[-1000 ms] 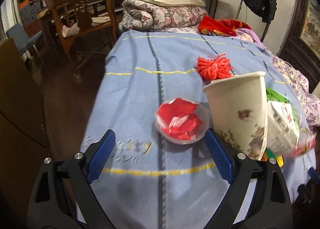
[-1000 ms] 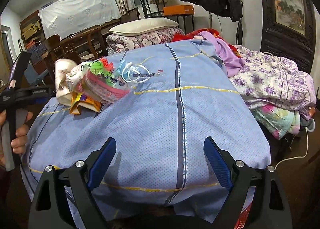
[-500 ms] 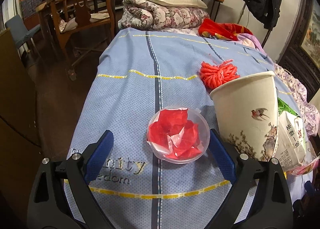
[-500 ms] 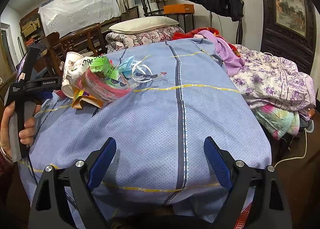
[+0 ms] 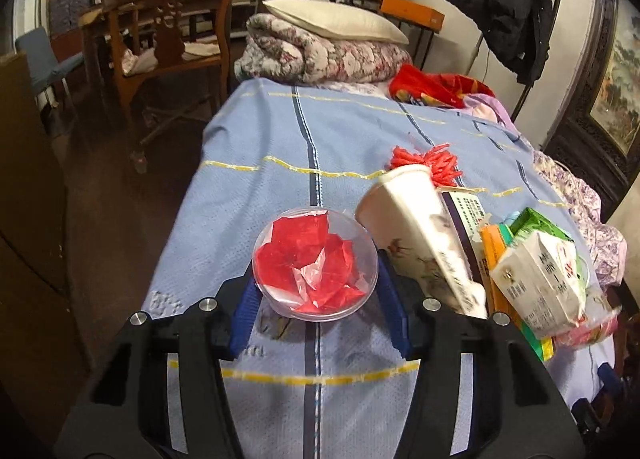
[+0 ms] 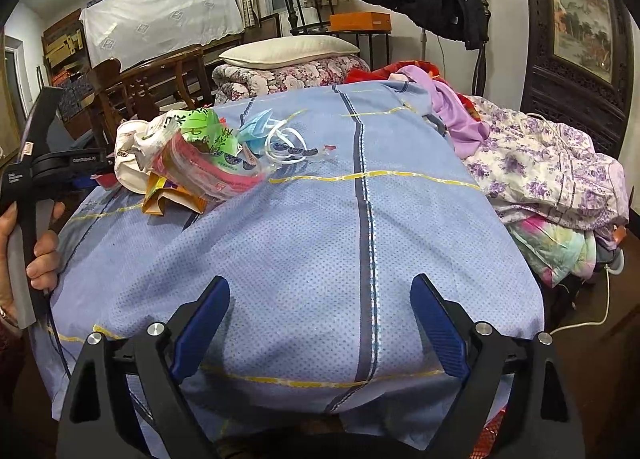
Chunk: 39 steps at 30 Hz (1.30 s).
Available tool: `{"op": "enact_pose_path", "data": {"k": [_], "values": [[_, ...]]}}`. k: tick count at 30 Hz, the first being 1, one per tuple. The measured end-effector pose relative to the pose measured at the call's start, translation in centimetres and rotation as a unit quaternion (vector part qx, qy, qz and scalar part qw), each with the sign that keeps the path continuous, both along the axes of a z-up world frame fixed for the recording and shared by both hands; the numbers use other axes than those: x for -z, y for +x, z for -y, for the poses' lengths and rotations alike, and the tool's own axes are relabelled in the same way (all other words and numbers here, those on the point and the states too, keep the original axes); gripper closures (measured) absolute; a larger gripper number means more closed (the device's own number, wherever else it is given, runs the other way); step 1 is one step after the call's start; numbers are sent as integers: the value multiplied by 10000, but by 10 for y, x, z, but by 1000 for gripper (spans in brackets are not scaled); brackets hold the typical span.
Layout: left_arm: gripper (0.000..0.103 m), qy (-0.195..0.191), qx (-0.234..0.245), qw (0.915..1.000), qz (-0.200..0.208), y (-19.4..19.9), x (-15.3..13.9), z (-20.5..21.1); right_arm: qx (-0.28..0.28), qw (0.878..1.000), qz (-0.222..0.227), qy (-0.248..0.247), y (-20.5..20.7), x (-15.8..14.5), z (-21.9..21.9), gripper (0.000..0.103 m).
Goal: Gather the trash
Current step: 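Grasp the clear bowl of red paper with the left tool, then grasp the clear plastic bag with the right tool while the left tool holds the bowl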
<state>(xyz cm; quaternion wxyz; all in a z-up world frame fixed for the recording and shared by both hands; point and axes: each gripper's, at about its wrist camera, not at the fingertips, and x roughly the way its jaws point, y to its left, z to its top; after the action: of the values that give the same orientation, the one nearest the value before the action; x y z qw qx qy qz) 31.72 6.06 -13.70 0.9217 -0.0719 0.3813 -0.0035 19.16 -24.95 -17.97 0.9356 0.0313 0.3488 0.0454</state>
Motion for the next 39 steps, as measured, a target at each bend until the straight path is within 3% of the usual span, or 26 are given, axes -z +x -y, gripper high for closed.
{"op": "enact_pose_path", "data": {"k": [8,16,22,28,35,39], "values": [[49,-62,32,9997,250,-61,-13,-4,-50,9999,44,-101,1,2,-5,6],[49,-320,-7,9994,-104,-82,-4,-15,-71,9999,89,-54,-1,2,-4,5],[49,-312,15,9995,-64,-106,-10,-15,-168,9994,204,236,0,-11,-1,7],[49,-277,174,9994,-129,-114,-6,-6,-714,9951,397,556,22,-46,-25,7],[49,-216,266,9994,-67,-116,-7,-1,-686,9918,60,1072,56,-47,-37,7],[49,-252,284,9992,-89,-115,-6,-3,-616,9932,-18,984,71,-46,-42,7]]}}
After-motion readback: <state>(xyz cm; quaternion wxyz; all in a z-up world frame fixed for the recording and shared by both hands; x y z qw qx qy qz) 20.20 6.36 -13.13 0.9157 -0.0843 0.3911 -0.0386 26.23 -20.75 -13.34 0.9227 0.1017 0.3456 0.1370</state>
